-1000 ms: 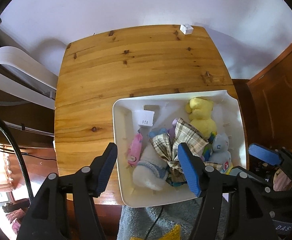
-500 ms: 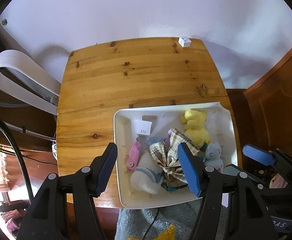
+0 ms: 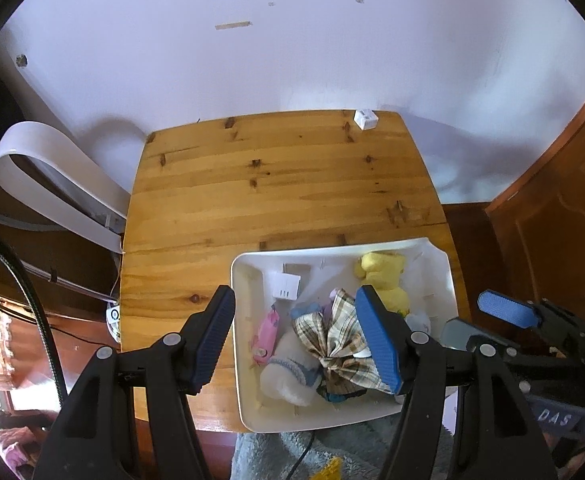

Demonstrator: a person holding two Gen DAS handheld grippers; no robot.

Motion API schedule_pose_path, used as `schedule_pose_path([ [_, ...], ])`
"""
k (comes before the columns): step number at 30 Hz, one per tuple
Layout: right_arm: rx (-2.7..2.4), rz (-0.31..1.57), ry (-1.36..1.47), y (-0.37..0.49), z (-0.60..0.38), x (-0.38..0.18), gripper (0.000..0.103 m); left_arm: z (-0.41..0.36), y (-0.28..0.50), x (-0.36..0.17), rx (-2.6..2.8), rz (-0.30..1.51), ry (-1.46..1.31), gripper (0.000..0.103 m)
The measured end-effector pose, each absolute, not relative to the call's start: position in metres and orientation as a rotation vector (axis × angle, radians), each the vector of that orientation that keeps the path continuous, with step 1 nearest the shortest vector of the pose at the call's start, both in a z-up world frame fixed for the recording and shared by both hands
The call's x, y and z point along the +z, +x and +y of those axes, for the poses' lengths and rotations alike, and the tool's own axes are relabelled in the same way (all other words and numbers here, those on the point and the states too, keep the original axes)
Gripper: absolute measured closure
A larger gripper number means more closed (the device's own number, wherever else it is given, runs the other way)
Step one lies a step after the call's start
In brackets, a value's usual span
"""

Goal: Organize objects
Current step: 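Open both tools and move the right tool toward the small white box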

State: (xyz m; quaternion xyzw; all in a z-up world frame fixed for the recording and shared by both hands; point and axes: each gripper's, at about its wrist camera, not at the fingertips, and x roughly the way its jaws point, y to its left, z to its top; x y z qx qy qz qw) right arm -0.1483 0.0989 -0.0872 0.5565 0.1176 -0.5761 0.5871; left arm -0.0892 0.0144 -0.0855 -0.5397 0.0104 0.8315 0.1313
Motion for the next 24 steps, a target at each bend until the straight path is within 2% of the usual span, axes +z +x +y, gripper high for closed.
schedule_pose_path([
  [24,-1.449,0.325,1.18,-0.195,0.04,-0.038,0.037,0.016,-0.12,-0.061,2.499,-0.021,-1.477,0.036],
])
